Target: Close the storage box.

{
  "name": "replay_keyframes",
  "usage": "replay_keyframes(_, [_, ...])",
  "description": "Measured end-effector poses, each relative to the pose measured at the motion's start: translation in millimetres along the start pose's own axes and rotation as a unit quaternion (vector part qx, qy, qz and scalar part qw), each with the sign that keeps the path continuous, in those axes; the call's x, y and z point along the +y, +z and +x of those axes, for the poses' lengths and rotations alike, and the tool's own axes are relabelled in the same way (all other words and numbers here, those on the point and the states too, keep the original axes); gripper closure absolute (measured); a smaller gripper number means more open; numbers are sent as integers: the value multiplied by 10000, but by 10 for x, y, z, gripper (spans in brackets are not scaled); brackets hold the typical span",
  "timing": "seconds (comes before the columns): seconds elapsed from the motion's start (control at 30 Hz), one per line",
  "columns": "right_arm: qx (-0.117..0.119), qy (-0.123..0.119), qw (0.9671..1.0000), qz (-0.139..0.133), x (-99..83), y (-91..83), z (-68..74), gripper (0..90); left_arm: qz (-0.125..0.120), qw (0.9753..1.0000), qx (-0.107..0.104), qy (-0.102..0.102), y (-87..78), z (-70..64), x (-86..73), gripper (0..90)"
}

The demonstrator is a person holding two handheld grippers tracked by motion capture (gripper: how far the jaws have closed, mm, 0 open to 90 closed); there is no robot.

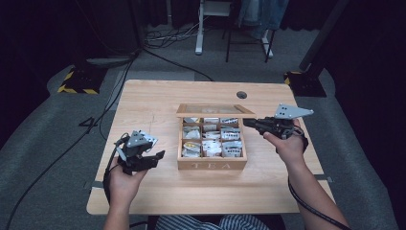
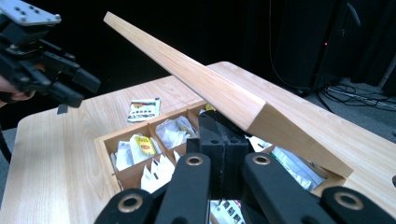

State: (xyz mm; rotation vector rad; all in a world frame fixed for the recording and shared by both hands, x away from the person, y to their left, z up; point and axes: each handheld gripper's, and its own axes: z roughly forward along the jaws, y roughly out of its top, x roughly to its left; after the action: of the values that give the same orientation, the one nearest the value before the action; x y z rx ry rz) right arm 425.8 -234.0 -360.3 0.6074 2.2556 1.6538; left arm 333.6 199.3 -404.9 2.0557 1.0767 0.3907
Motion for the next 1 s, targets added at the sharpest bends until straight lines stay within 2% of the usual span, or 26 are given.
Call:
replay_keyframes(0.07, [-1, 1, 10000, 37, -4, -7, 9, 900, 19, 9999, -33, 164, 7, -85, -47, 430])
replay_keyframes(0.2, [-9, 8, 10000, 79, -13, -10, 23, 900, 22, 9994, -109, 324, 41, -221, -187, 430])
replay_keyframes(0.27, [-26, 6, 9999, 108, -17, -12, 34, 900, 6, 9993, -71, 362, 64, -251, -264, 431])
replay_keyframes(0.33, [-33, -1, 9999, 139, -20, -13, 43, 900, 45, 9992, -33, 385, 90, -226, -318, 431])
replay_keyframes(0.43, [-40, -3, 9998, 176, -26, -15, 52, 900, -57, 9997, -55, 233, 104, -188, -406, 430])
replay_keyframes(0.57, [-10, 16, 9997, 232, -36, -17, 63, 900, -233, 9988, -395, -167, 182, -176, -537, 431])
replay_keyframes(0.63, [-4, 12, 9996, 268, -42, -20, 66, 900, -213, 9985, -427, -271, 221, -189, -587, 430])
replay_keyframes(0.87, [80, 37, 9991, 418, -70, -26, 85, 900, -2, 9989, -386, -266, 316, -214, -677, 426])
replay_keyframes(1.0, [144, 38, 9984, 549, -87, -28, 96, 900, 123, 9993, -232, -259, 393, -193, -702, 429])
